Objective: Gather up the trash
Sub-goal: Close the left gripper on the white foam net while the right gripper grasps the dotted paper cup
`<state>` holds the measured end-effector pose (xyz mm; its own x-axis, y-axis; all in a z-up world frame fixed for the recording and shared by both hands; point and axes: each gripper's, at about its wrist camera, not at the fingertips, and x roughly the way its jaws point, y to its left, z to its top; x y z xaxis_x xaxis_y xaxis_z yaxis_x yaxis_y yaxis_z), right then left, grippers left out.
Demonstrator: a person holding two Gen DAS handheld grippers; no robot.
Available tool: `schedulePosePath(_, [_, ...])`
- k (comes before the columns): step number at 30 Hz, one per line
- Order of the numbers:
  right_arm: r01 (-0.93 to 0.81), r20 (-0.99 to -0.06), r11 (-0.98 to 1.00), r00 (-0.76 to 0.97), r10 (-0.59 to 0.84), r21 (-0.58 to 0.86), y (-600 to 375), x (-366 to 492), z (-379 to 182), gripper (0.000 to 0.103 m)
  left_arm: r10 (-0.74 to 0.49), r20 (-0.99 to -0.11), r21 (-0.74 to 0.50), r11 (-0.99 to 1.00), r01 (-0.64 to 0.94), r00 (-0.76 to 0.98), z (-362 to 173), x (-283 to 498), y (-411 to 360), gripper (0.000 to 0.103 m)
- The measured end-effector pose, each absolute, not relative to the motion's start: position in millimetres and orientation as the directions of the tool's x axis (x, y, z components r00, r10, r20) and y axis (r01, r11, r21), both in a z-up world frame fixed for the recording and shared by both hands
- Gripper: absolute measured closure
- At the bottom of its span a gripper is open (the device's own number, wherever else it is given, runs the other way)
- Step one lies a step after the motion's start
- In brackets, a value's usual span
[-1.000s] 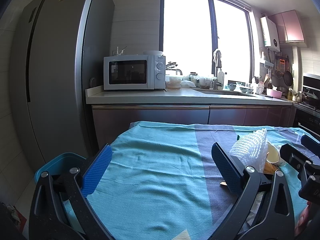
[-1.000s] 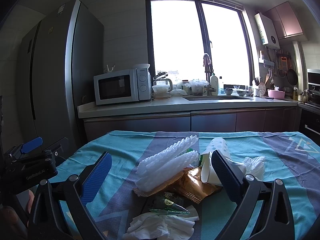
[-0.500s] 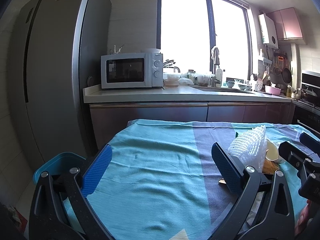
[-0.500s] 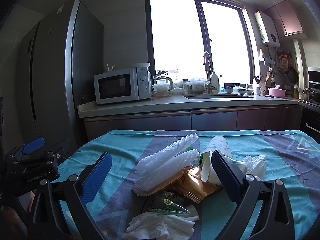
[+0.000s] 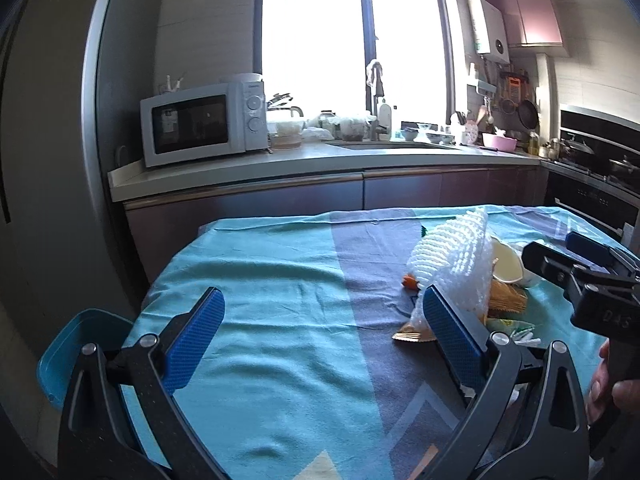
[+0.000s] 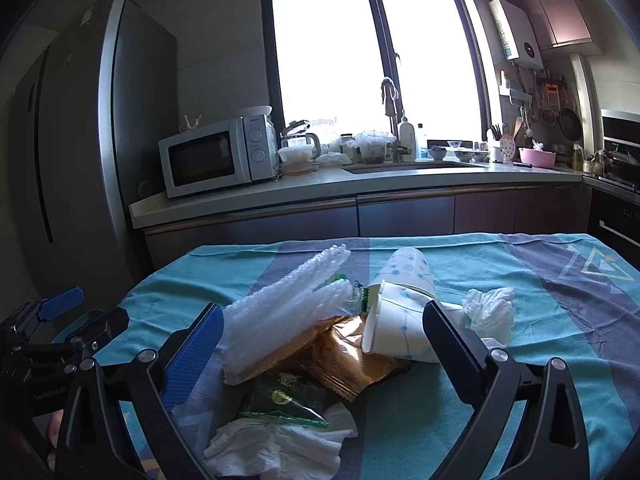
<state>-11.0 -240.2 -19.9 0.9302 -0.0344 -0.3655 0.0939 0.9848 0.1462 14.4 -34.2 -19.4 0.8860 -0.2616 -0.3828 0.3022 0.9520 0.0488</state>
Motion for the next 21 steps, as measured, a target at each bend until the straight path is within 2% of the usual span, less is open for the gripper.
schedulePosePath(4, [0.128,-0.421,0.979,0.906,-0.050,0.160,-257,0,-27,0.008,-0.336,-0.417,0.051,0.919,0.391,0.845,-26,25,-54,0.005])
schedulePosePath(10, [0.139,-0.473,0.977,0.880,-0.046,0.163,-269,19,-35,0.016,-0.424,-0.431,0.049,0.871,0.489,0.797,-26,42,-86,0.006])
schedulePosePath(13, [0.147,-0.495,0.977,0.867,-0.052,0.155,-272,27,-38,0.024,-0.468,-0.457,0.032,0.841,0.540,0.756,-27,57,-101,0.016])
schedulePosePath(17, [0.151,-0.528,0.977,0.848,-0.050,0.151,-275,37,-42,0.028,-0.488,-0.494,0.009,0.824,0.566,0.719,-33,77,-116,0.027])
schedulePosePath(20, [0.147,-0.546,0.977,0.837,-0.041,0.152,-277,41,-46,0.038,-0.523,-0.526,-0.041,0.804,0.594,0.671,-38,91,-119,0.040])
schedulePosePath(21, [0.150,-0.545,0.976,0.837,-0.042,0.155,-278,40,-47,0.045,-0.537,-0.532,-0.060,0.795,0.603,0.655,-39,94,-120,0.047])
